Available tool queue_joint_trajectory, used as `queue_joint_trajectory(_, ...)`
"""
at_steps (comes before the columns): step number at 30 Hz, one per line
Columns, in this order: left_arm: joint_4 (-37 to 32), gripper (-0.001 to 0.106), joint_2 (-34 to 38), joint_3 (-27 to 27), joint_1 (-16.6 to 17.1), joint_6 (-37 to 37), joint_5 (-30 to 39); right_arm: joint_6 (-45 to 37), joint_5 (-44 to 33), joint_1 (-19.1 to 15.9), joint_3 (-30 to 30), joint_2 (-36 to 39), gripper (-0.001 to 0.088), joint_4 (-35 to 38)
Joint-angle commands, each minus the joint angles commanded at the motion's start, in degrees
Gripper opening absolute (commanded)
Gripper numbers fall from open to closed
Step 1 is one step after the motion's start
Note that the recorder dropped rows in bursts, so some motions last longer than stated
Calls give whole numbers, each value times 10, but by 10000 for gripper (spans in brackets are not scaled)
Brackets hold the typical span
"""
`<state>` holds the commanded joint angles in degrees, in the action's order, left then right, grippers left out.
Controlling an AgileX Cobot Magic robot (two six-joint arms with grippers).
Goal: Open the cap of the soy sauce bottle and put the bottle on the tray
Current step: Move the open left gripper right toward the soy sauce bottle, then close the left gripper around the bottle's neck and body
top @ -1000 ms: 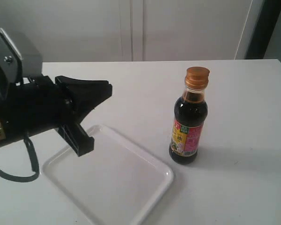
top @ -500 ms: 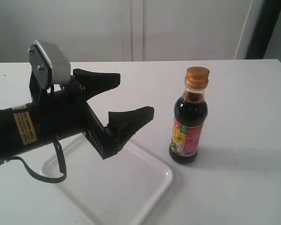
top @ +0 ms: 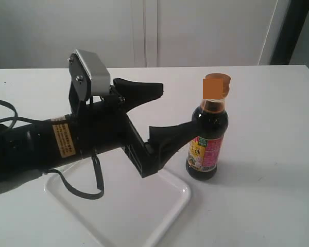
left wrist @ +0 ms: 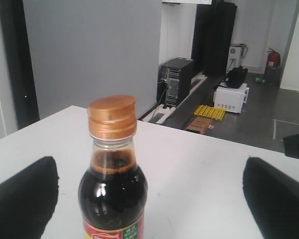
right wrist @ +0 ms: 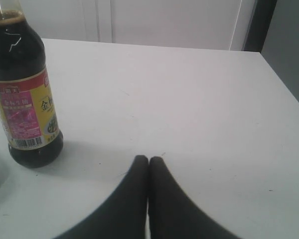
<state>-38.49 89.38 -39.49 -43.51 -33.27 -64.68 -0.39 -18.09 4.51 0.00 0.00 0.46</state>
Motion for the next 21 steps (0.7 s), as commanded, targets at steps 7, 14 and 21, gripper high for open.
queue_joint_trajectory(7, -1, 1053, 44, -38, 0, 0, -1, 0, 0, 0, 0, 0, 0, 0)
queue_joint_trajectory(14, -4, 1052, 93, -80, 0, 0, 0, 0, 0, 0, 0, 0, 0, 0)
queue_joint_trajectory(21, -3, 1052, 141, -124, 0, -1, 0, 4, -1, 0, 0, 0, 0, 0)
